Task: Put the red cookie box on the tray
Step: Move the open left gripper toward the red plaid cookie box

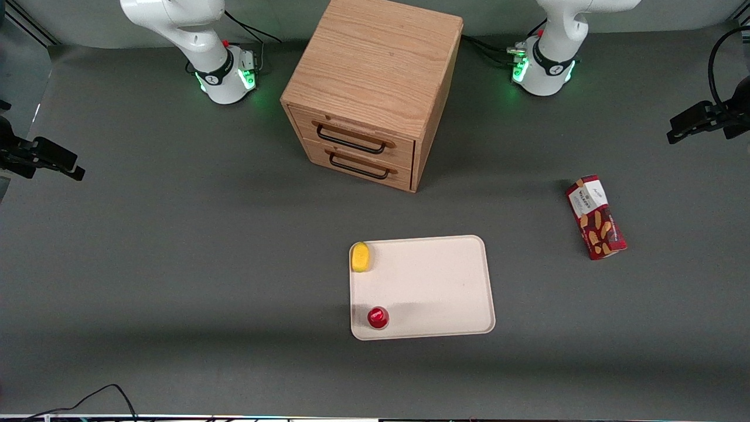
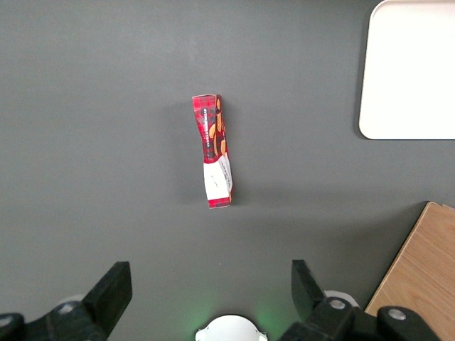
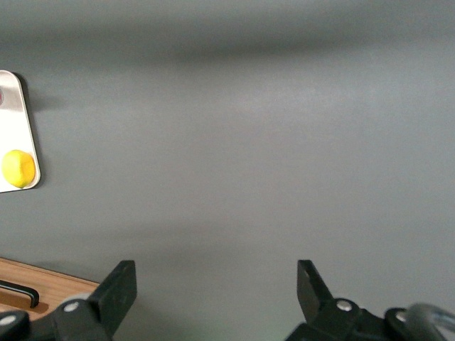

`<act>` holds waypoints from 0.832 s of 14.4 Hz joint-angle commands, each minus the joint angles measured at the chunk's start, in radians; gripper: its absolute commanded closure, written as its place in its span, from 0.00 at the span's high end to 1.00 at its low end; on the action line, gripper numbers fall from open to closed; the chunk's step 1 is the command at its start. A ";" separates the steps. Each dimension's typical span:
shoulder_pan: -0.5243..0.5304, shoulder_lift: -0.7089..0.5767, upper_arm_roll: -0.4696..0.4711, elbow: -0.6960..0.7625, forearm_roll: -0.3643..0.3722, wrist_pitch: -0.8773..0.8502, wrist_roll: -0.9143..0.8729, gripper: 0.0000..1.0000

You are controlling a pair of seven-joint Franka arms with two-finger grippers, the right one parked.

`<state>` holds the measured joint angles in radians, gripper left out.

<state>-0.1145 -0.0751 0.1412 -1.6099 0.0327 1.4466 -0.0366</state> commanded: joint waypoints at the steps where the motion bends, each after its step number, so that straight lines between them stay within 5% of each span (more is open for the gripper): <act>1: 0.015 0.031 -0.011 0.039 0.010 -0.028 0.047 1.00; 7: 0.019 0.034 -0.005 -0.016 0.012 -0.014 0.060 1.00; 12: 0.019 -0.012 0.044 -0.313 0.012 0.229 0.060 1.00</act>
<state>-0.0967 -0.0415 0.1643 -1.7678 0.0349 1.5628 0.0041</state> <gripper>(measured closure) 0.000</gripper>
